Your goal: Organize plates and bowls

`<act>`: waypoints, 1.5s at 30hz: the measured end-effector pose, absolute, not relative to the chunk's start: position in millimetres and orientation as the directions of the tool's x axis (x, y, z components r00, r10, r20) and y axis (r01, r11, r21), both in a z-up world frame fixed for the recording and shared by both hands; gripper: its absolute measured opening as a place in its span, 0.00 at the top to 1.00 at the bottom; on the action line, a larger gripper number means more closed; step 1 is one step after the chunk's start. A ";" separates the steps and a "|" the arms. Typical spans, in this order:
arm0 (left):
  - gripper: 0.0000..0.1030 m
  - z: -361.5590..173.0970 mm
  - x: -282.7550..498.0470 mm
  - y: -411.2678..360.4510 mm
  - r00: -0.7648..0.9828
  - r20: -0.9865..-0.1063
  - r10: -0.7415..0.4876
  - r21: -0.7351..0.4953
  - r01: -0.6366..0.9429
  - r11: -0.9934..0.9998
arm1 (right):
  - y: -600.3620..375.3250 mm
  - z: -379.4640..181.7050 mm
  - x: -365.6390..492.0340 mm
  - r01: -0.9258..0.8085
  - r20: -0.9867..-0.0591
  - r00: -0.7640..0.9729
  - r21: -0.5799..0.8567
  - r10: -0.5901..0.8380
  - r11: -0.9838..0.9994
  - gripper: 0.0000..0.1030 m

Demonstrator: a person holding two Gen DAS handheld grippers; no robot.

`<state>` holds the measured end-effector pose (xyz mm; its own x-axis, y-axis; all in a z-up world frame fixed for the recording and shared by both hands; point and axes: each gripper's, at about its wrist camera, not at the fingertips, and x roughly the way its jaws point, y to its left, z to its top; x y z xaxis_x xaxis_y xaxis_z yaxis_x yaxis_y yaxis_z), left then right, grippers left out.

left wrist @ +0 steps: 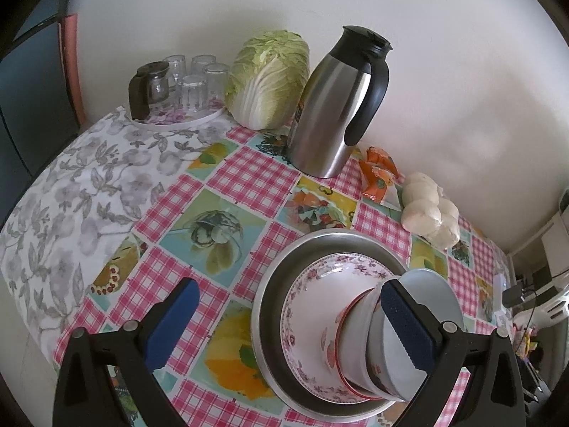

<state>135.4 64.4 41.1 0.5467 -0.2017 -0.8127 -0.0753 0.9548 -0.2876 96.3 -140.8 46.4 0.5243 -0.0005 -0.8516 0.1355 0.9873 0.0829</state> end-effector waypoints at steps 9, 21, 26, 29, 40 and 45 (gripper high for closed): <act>0.00 42.3 124.8 60.4 0.542 -0.817 -0.197 -0.263 -0.045 0.964 | -141.1 52.3 75.9 0.153 -0.837 0.547 0.069 -0.026 0.986 0.09; 0.00 37.2 96.0 61.2 0.545 -0.820 -0.178 -0.221 -0.015 0.975 | -133.3 54.7 41.1 0.158 -0.822 0.568 0.062 -0.039 0.986 0.09; 0.00 32.9 85.9 59.6 0.539 -0.824 -0.175 -0.211 -0.004 0.978 | -134.6 47.4 32.2 0.169 -0.831 0.554 0.058 -0.046 0.984 0.09; 0.00 32.7 79.6 57.2 0.543 -0.820 -0.181 -0.205 0.016 0.979 | -132.6 44.7 26.9 0.164 -0.833 0.551 0.051 -0.049 0.985 0.09; 0.00 28.2 59.8 46.6 0.545 -0.815 -0.197 -0.178 0.089 0.980 | -127.3 23.4 13.7 0.159 -0.865 0.497 0.016 -0.066 0.987 0.09; 0.00 28.4 55.0 48.0 0.549 -0.814 -0.192 -0.172 0.088 0.981 | -125.9 19.0 8.3 0.158 -0.871 0.486 0.008 -0.071 0.987 0.09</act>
